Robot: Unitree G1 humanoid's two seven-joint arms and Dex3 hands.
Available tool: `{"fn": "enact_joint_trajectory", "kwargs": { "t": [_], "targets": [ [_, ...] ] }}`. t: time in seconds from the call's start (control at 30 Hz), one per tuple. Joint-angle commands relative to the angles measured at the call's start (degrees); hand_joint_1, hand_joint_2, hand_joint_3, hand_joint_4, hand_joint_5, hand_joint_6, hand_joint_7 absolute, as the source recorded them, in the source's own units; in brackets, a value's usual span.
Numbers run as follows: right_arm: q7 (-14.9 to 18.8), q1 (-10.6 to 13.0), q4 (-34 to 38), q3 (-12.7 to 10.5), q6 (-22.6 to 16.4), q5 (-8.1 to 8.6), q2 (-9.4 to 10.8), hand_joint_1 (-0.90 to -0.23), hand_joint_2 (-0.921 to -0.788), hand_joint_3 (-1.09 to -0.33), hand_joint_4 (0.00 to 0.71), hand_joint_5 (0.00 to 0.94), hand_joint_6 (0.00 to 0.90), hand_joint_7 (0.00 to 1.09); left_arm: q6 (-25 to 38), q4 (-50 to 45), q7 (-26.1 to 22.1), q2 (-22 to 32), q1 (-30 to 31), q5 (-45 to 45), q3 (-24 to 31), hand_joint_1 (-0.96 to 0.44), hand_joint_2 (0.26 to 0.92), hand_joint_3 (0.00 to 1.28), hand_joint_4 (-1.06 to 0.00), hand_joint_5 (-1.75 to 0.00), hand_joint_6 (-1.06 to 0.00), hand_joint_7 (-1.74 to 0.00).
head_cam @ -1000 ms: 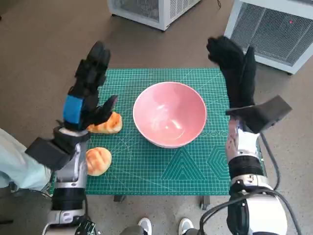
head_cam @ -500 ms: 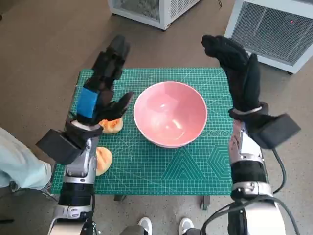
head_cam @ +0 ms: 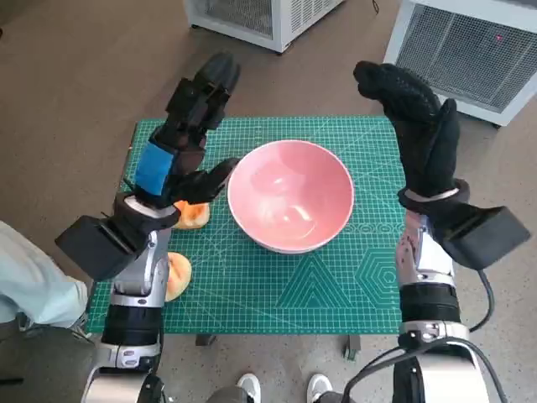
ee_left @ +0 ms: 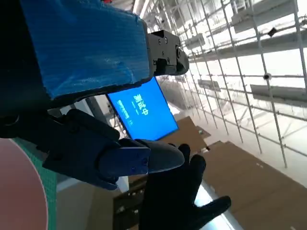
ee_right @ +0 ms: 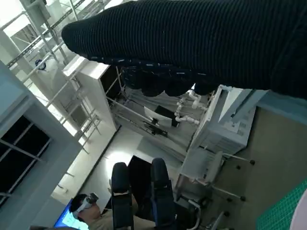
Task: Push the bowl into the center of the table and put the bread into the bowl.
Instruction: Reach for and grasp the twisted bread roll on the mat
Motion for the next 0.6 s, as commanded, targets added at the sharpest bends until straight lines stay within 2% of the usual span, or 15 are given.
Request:
{"fn": "enact_joint_trajectory", "kwargs": {
  "t": [0.03, 0.07, 0.13, 0.17, 0.23, 0.3, 0.37, 0.43, 0.47, 0.6],
  "targets": [
    [-0.4, 1.6, -0.2, 0.4, 1.0, 0.40, -0.2, -0.711, -0.921, -0.789, 0.264, 0.008, 0.171, 0.42, -0.2, 0.2, -0.6, 0.3, -0.6, -0.7, 0.5, -0.66, 0.921, 0.41, -0.13, 0.00, 0.00, -0.45],
    [-1.0, 1.6, -0.4, 0.5, 1.0, 0.01, 0.2, -0.711, -0.921, -0.789, 0.264, 0.008, 0.170, 0.42, 2.1, -1.0, -0.2, 4.6, 0.0, 3.0, 0.9, -0.66, 0.921, 0.41, -0.13, 0.00, 0.00, -0.45],
    [-1.9, 1.6, -0.9, 0.9, 1.2, -0.57, 0.7, -0.717, -0.921, -0.782, 0.264, 0.007, 0.170, 0.42, 9.1, -4.5, -0.4, 13.5, 1.2, 10.9, 1.1, -0.59, 0.919, 0.24, -0.14, 0.00, -0.02, -0.39],
    [-2.2, 1.7, -1.1, 1.0, 1.3, -0.65, 0.9, -0.718, -0.921, -0.781, 0.263, 0.007, 0.170, 0.42, 15.1, -7.2, -1.5, 18.5, 1.9, 16.1, 0.7, -0.58, 0.919, 0.20, -0.14, 0.00, -0.02, -0.37],
    [-2.3, 1.8, -1.3, 1.1, 1.5, -0.61, 1.0, -0.724, -0.921, -0.777, 0.263, 0.006, 0.168, 0.43, 24.8, -11.2, -3.9, 24.2, 2.3, 22.8, -0.6, -0.49, 0.869, 0.08, -0.13, 0.00, -0.10, -0.21],
    [-2.4, 1.8, -1.4, 1.2, 1.6, -0.44, 1.0, -0.727, -0.921, -0.774, 0.263, 0.005, 0.167, 0.43, 34.6, -14.1, -6.7, 27.9, 1.7, 28.1, -2.4, -0.44, 0.826, 0.04, -0.11, 0.00, -0.14, -0.13],
    [-2.3, 1.8, -1.3, 1.2, 1.6, -0.28, 1.1, -0.729, -0.921, -0.772, 0.263, 0.005, 0.166, 0.43, 43.2, -15.3, -9.0, 29.9, 0.6, 32.1, -4.4, -0.40, 0.788, 0.02, -0.08, 0.00, -0.17, -0.08],
    [-2.4, 1.8, -1.2, 1.2, 1.6, -0.21, 1.2, -0.729, -0.921, -0.772, 0.263, 0.005, 0.165, 0.44, 48.1, -15.1, -9.7, 30.6, -0.3, 34.6, -5.7, -0.37, 0.762, 0.01, -0.06, 0.00, -0.20, -0.05],
    [-2.4, 1.7, -1.1, 1.2, 1.6, -0.19, 1.2, -0.728, -0.921, -0.771, 0.263, 0.005, 0.164, 0.44, 49.5, -14.9, -9.8, 30.7, -0.6, 35.4, -6.1, -0.36, 0.756, 0.01, -0.05, 0.00, -0.21, -0.04],
    [-2.7, 1.4, -0.4, 1.2, 1.4, -0.32, 1.3, -0.729, -0.921, -0.771, 0.264, 0.005, 0.163, 0.44, 47.9, -12.3, -7.5, 30.8, 0.4, 38.0, -6.8, -0.34, 0.748, 0.00, -0.05, 0.00, -0.23, -0.03]
  ]
}}
